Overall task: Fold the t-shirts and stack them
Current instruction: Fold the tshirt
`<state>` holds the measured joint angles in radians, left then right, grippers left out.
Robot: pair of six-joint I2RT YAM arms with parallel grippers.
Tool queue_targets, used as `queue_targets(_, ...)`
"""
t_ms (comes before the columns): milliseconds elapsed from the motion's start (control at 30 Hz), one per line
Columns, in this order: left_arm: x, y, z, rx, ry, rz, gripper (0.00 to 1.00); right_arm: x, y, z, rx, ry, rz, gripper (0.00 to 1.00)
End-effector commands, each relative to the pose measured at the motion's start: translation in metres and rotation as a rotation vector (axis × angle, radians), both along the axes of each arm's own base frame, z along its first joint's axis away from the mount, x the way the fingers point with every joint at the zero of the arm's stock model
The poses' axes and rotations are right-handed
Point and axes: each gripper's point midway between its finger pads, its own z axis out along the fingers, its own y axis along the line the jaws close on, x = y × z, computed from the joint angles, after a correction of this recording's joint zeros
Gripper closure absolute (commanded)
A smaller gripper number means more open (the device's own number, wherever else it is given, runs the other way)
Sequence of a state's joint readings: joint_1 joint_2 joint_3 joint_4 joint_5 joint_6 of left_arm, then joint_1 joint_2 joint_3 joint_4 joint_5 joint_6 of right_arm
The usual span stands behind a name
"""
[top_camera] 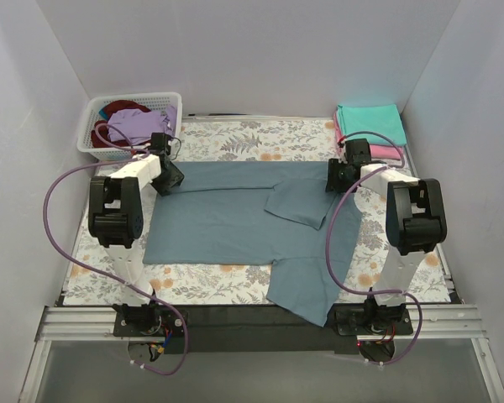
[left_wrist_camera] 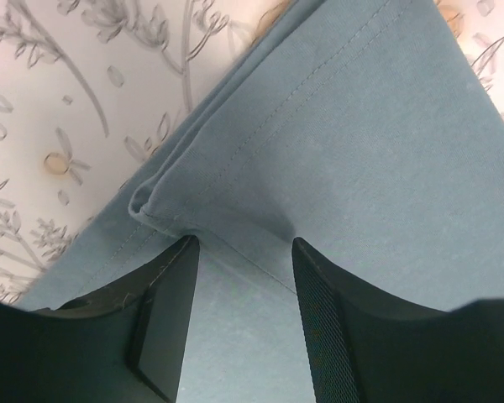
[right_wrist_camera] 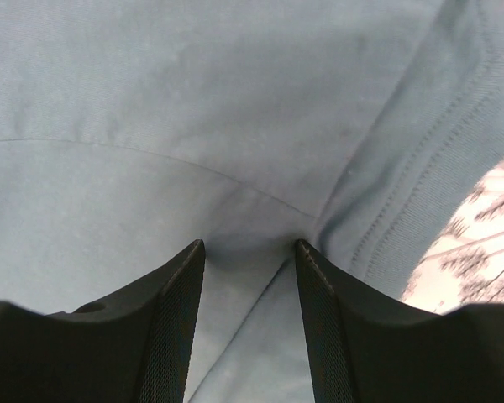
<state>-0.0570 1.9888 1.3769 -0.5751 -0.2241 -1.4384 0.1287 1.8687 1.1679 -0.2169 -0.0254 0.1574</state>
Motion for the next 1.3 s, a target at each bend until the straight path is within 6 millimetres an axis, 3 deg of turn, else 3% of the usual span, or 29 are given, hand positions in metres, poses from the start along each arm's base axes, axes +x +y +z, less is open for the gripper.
queue_targets(0, 0.009, 0.002, -0.013, 0.014, 0.009, 0.025, 0.53, 0.023, -0.018, -0.011, -0.019, -0.018, -0.043, 0.45)
queue_targets(167, 0.023, -0.001, 0.007, -0.002, -0.036, 0.019, 0.53, 0.040, -0.022, 0.001, -0.036, -0.056, -0.055, 0.45)
queue_targets(267, 0.019, -0.001, 0.022, -0.003, -0.052, 0.013, 0.51, 0.039, -0.014, 0.021, 0.006, -0.087, -0.032, 0.45)
queue_targets(300, 0.018, 0.000, 0.028, 0.003, -0.057, 0.009, 0.50, 0.038, -0.012, 0.036, 0.016, -0.115, -0.028, 0.45)
queue_targets(400, 0.000, 0.007, 0.053, 0.027, -0.067, 0.020, 0.48, 0.024, -0.007, 0.063, 0.048, -0.145, -0.013, 0.44)
queue_targets(467, -0.020, 0.010, 0.072, 0.042, -0.066, 0.030, 0.47, 0.004, -0.001, 0.065, 0.082, -0.128, 0.007, 0.44)
queue_targets(500, -0.034, 0.014, 0.070, 0.057, -0.041, 0.039, 0.46, -0.003, 0.001, 0.083, 0.099, -0.167, 0.019, 0.44)
queue_targets(533, -0.049, 0.017, 0.081, 0.066, -0.041, 0.048, 0.46, -0.012, 0.007, 0.085, 0.110, -0.169, 0.040, 0.44)
queue_targets(600, -0.083, 0.025, 0.069, 0.101, 0.023, 0.070, 0.46, -0.037, 0.012, 0.089, 0.116, -0.169, 0.061, 0.44)
queue_targets(700, -0.122, 0.030, 0.069, 0.113, 0.052, 0.097, 0.46, -0.071, 0.023, 0.088, 0.140, -0.162, 0.093, 0.44)
queue_targets(733, -0.146, 0.033, 0.059, 0.121, 0.092, 0.119, 0.46, -0.079, 0.027, 0.097, 0.149, -0.188, 0.106, 0.44)
queue_targets(833, -0.190, 0.034, 0.038, 0.114, 0.186, 0.183, 0.46, -0.104, 0.040, 0.085, 0.146, -0.164, 0.155, 0.44)
queue_targets(933, -0.217, 0.031, 0.030, 0.085, 0.216, 0.222, 0.48, -0.120, 0.047, 0.083, 0.156, -0.162, 0.187, 0.43)
queue_targets(1267, -0.246, 0.041, 0.019, 0.118, 0.235, 0.388, 0.56, -0.136, 0.052, 0.075, 0.187, -0.172, 0.222, 0.44)
